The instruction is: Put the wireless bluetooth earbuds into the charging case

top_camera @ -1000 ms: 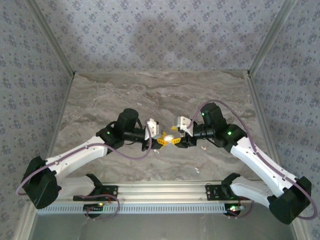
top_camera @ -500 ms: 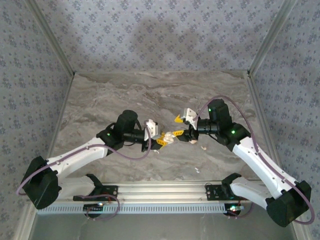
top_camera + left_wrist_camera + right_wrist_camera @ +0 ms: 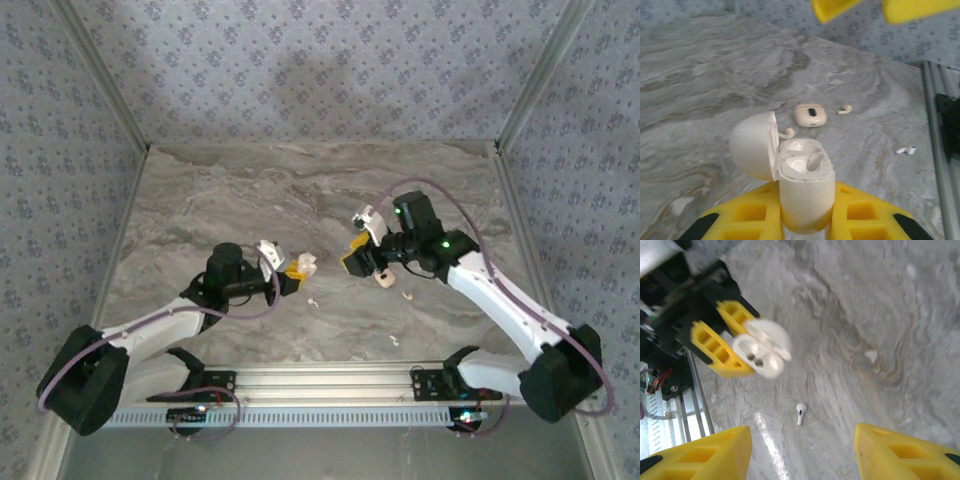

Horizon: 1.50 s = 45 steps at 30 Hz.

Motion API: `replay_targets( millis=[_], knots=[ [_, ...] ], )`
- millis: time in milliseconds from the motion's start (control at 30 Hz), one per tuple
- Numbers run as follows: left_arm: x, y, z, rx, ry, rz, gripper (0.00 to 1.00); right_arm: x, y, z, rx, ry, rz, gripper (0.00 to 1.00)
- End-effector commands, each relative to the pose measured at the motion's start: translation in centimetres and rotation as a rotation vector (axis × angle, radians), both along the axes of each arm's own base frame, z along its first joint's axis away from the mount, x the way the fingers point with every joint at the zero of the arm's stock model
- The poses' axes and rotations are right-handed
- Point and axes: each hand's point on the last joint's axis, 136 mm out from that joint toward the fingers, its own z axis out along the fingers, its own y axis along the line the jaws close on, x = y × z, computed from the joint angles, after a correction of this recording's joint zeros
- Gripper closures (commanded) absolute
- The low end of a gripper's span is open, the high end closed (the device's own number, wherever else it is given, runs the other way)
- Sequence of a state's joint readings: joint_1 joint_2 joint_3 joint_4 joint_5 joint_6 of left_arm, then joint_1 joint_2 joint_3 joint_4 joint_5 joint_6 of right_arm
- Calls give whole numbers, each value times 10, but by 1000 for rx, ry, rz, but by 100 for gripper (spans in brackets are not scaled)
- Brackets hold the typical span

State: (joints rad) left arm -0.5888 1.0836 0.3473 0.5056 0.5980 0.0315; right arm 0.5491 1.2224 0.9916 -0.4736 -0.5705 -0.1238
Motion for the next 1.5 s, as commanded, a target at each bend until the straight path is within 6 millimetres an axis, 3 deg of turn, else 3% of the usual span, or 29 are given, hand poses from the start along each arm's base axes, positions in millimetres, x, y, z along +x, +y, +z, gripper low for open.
replay_targets(
  millis=[0, 233, 267, 367, 533, 1000, 1467],
  knots=[
    [15, 21, 21, -85, -68, 164, 80, -2, -1, -26, -133, 176, -95, 43],
    [8, 71, 12, -96, -80, 374, 80, -10, 24, -80, -379, 274, -99, 45],
    [8, 78, 12, -98, -91, 405, 80, -7, 32, -79, -393, 268, -92, 46],
    [4, 95, 14, -107, -124, 473, 81, -9, 42, -100, -478, 302, -90, 49],
    [-3, 110, 17, -146, -168, 527, 81, -6, 58, -126, -601, 318, -85, 51],
    [-1, 110, 13, -110, -158, 532, 81, -18, 80, -173, -738, 364, -31, 53],
    [-1, 110, 12, -111, -151, 531, 80, -19, 85, -195, -791, 337, -53, 61]
  ],
)
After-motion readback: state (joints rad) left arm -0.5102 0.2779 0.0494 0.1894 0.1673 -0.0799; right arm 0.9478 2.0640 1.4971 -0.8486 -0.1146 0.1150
